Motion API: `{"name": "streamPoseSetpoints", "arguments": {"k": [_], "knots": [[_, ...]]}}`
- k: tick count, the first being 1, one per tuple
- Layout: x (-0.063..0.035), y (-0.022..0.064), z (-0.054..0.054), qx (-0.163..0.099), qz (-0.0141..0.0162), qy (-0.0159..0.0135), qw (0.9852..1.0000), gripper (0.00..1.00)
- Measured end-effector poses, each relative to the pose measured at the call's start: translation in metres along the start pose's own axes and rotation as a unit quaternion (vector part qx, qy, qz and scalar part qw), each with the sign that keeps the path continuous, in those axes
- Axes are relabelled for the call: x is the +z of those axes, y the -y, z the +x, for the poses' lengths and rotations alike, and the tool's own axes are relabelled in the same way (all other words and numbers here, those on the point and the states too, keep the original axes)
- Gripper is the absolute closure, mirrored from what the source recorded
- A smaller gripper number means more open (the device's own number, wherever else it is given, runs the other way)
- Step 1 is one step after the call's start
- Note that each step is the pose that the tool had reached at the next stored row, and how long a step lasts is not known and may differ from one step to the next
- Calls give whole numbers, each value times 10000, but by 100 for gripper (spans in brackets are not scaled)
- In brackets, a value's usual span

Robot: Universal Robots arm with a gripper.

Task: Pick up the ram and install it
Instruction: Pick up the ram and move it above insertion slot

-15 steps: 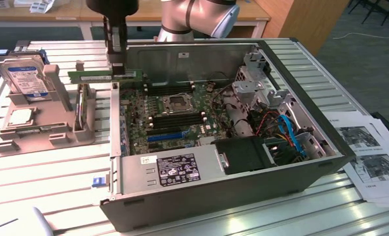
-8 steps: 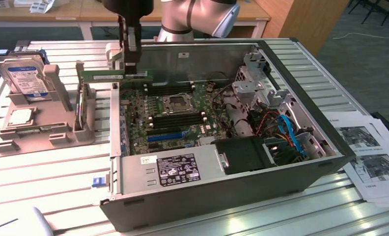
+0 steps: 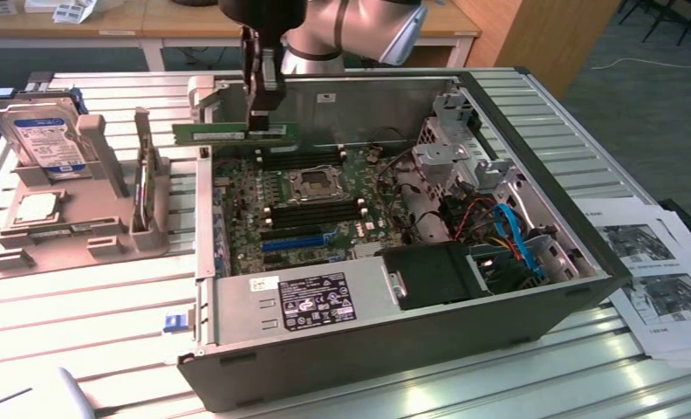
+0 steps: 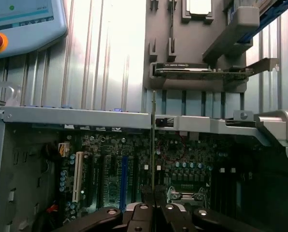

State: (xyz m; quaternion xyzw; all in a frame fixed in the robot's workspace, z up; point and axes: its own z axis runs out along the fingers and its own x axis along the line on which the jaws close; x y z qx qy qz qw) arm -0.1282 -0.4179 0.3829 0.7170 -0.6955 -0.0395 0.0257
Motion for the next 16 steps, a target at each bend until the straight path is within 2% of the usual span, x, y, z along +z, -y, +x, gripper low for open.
{"name": "streamPoseSetpoints", "arguments": {"k": [16], "knots": [[-51,546,35,-5,-52,1,10000,88]]}}
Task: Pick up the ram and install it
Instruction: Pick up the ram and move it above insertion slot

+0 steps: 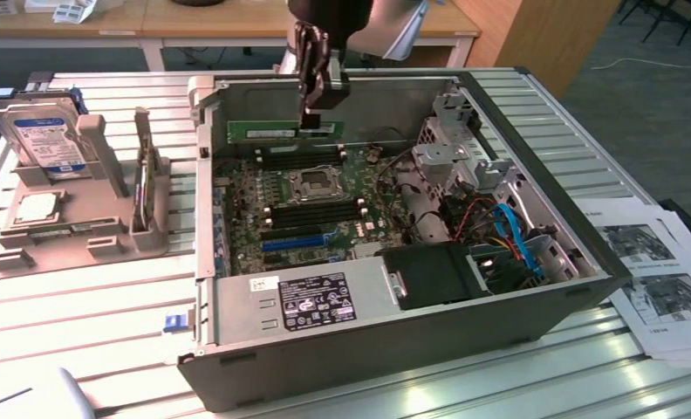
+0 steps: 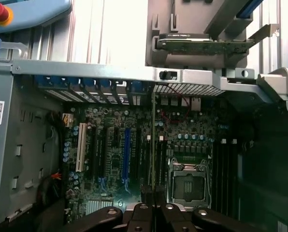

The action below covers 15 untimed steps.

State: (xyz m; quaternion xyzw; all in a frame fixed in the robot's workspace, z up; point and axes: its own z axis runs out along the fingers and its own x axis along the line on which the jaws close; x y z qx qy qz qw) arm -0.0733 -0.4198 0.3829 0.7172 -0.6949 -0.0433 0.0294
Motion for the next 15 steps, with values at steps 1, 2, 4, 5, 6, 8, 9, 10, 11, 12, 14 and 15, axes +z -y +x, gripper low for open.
{"name": "streamPoseSetpoints", "arguments": {"k": [1,2,4,5,6,8,9,10,11,12,14,15], "knots": [[-3,33,2,-2,-3,0,10000,88],[-7,63,4,-2,-5,0,10000,88],[-11,97,5,-6,-7,0,10000,88],[-11,100,6,-10,-5,0,10000,88],[-10,100,5,-15,0,1,10000,88],[-9,100,4,-26,26,-1,10000,88],[-10,100,5,-32,48,-3,10000,88],[-10,100,5,-38,75,-5,10000,88],[-10,100,5,-45,102,-6,9999,88],[-10,100,5,-52,131,-8,9999,88],[-10,100,5,-67,186,-11,9998,88],[-10,100,5,-74,212,-13,9997,88]]}}
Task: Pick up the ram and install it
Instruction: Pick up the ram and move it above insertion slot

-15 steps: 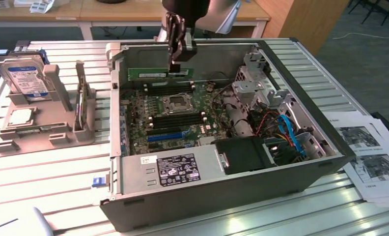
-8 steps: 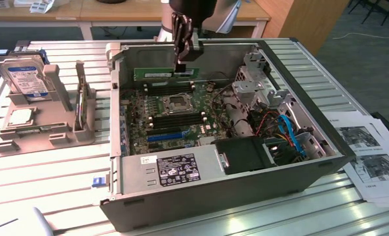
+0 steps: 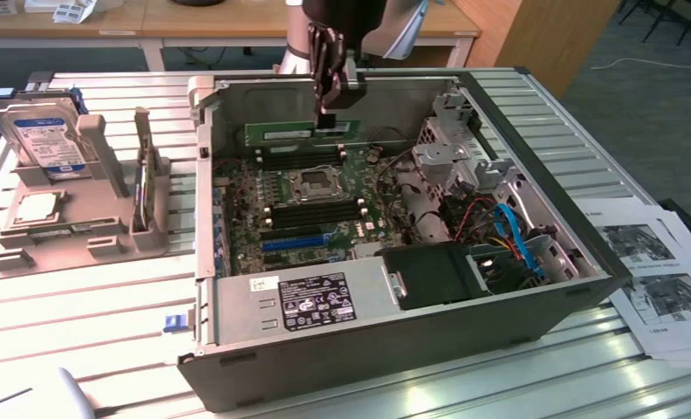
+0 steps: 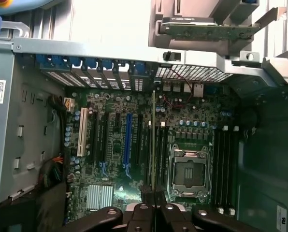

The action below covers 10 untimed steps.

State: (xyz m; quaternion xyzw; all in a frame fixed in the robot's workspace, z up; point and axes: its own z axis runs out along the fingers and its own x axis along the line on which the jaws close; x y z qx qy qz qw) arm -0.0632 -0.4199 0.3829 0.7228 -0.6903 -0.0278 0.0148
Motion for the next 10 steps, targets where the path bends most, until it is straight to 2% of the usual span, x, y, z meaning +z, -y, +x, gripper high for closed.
{"name": "streamPoseSetpoints", "arguments": {"k": [2,4,10], "knots": [[0,0,0,-19,52,-4,10000,88],[1,1,0,-33,82,-5,10000,88],[0,0,0,-34,83,-7,10000,88]]}}
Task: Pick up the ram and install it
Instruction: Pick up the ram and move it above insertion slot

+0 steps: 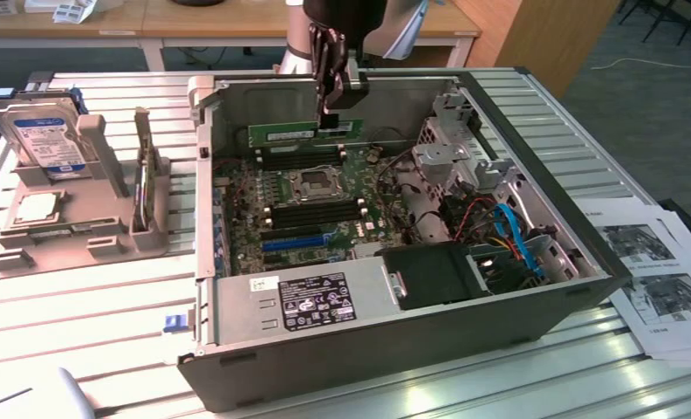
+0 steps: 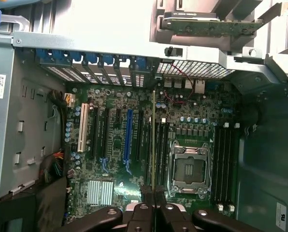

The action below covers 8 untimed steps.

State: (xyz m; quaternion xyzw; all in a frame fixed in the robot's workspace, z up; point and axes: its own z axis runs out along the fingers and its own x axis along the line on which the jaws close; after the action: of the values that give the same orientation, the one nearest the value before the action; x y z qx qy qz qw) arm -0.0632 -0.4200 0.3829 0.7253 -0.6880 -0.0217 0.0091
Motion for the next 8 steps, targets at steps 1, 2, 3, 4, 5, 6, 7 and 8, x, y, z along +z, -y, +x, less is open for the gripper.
{"name": "streamPoseSetpoints", "arguments": {"k": [1,2,3,4,5,6,7,8], "knots": [[0,0,0,0,0,0,10000,88],[0,0,0,0,0,0,10000,88],[0,0,0,0,0,0,10000,88],[0,0,0,0,0,0,10000,88],[0,0,0,0,0,0,10000,88],[3,0,0,0,0,1,10000,88],[7,1,-1,0,1,2,10000,88],[13,1,0,0,2,2,10000,88]]}}
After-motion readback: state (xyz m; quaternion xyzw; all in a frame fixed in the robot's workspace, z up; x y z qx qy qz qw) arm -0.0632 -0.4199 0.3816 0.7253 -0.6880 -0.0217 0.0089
